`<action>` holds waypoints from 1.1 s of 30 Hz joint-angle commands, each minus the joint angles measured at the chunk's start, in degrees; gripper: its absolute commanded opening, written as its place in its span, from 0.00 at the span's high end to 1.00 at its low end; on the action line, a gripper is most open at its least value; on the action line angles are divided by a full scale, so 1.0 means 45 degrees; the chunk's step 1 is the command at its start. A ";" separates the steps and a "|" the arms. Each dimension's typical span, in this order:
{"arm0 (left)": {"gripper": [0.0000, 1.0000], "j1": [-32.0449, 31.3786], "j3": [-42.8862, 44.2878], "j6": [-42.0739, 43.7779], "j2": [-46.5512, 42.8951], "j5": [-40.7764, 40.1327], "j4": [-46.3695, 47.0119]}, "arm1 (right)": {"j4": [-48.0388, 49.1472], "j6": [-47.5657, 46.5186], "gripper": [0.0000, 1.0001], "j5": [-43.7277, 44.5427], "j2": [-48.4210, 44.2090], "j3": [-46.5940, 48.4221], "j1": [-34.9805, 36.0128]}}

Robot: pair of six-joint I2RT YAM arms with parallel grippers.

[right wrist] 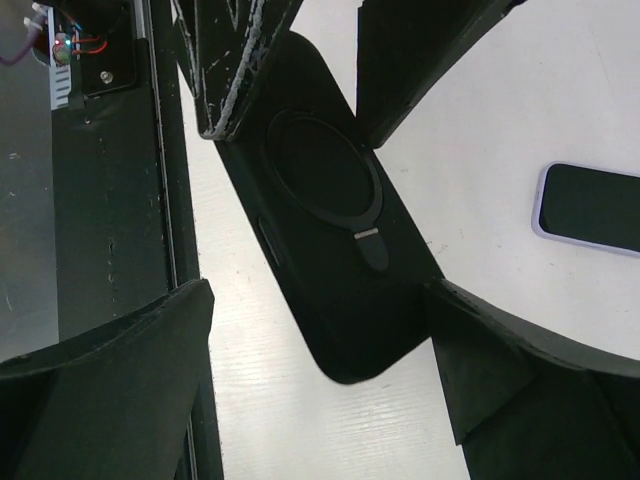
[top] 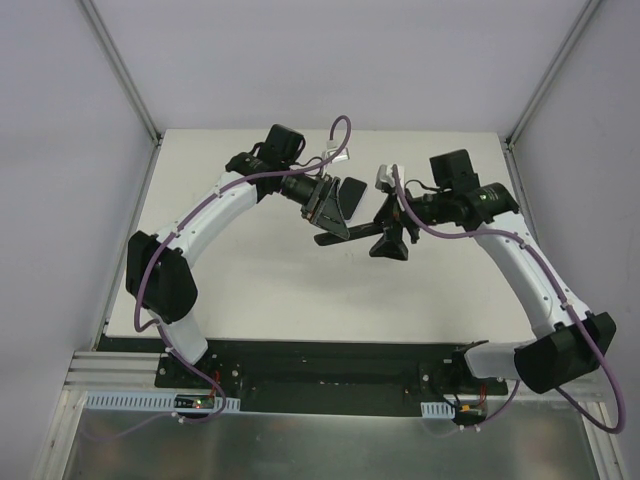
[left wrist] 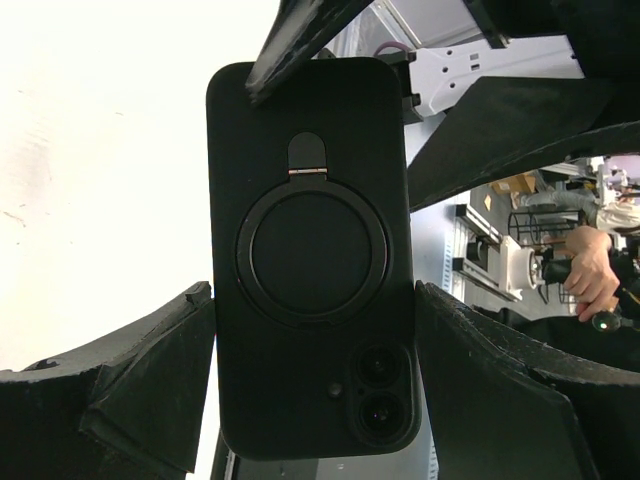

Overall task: Take the phone out of the phone case
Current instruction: Pick up the phone at the center of the board.

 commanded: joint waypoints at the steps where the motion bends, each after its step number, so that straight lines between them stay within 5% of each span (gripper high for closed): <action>1: 1.00 -0.0024 0.0296 -0.0343 -0.0667 0.1301 0.0241 | -0.0405 -0.0914 0.08 0.0650 0.0368 0.0791 0.0495; 6: 1.00 -0.0024 0.0355 -0.0578 -0.0531 0.1575 0.0222 | -0.0483 -0.1149 0.27 0.1256 0.0759 0.0870 0.1257; 10: 1.00 -0.0024 0.0355 -0.0753 -0.0355 0.1769 0.0260 | -0.0581 -0.1266 0.67 0.1529 0.0915 0.0890 0.1570; 15: 1.00 -0.0024 0.0336 -0.0832 -0.0180 0.1809 0.0222 | -0.0329 -0.0975 0.98 0.2290 0.0799 0.0714 0.1786; 23: 1.00 0.0229 -0.0211 0.0511 -0.0413 0.1634 0.0126 | 0.0610 0.0568 1.00 0.3131 0.0525 0.0206 0.1630; 28: 0.36 0.0152 -0.0582 0.5019 -0.1486 -0.1251 -0.1709 | 0.0319 0.1758 1.00 0.2003 0.0505 0.0614 0.1181; 33: 0.11 0.0113 -0.0368 0.6803 -0.1565 -0.2584 -0.2278 | -0.0482 0.2659 1.00 0.0244 0.0817 0.1728 0.0693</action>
